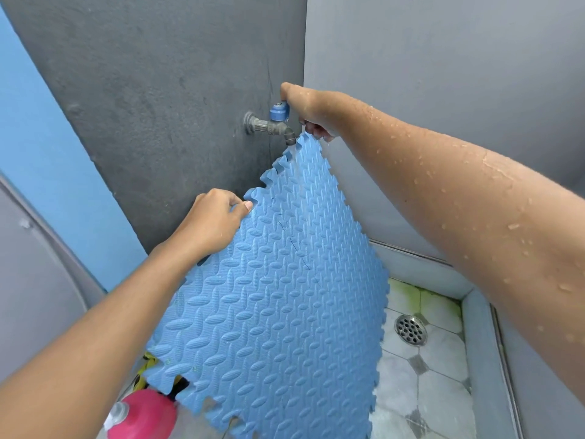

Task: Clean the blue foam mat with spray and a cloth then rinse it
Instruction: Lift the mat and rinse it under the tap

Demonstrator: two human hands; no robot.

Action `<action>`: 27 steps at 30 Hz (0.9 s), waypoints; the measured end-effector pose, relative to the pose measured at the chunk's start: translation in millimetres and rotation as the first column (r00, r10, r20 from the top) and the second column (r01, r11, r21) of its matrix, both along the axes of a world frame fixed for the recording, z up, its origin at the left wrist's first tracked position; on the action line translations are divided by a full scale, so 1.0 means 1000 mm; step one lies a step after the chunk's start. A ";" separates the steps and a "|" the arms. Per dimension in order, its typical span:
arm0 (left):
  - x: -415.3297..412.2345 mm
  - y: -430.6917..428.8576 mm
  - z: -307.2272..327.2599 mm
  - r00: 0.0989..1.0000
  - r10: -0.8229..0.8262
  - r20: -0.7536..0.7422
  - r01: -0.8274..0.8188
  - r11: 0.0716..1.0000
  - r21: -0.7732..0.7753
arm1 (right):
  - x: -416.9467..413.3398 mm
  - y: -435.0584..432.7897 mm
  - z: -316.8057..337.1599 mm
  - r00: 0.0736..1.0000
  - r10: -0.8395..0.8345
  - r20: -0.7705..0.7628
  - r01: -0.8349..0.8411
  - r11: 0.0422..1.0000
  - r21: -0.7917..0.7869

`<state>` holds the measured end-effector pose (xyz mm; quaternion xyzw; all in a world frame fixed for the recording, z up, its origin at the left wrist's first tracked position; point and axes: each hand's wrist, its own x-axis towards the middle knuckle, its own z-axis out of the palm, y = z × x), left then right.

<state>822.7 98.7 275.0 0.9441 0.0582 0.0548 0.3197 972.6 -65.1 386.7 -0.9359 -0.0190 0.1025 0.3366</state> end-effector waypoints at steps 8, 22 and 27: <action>-0.002 -0.003 0.004 0.999 -0.032 0.002 0.032 0.999 0.012 | 0.010 -0.001 -0.003 0.991 0.128 0.030 -0.130 0.988 0.086; 0.008 -0.017 -0.001 0.998 0.011 -0.067 -0.007 0.998 0.063 | 0.022 -0.009 -0.025 0.970 0.215 0.109 -0.237 0.934 0.267; -0.005 -0.037 0.011 0.994 -0.020 -0.111 0.027 0.998 0.056 | 0.018 -0.036 -0.049 0.952 0.213 0.219 -0.267 0.929 0.258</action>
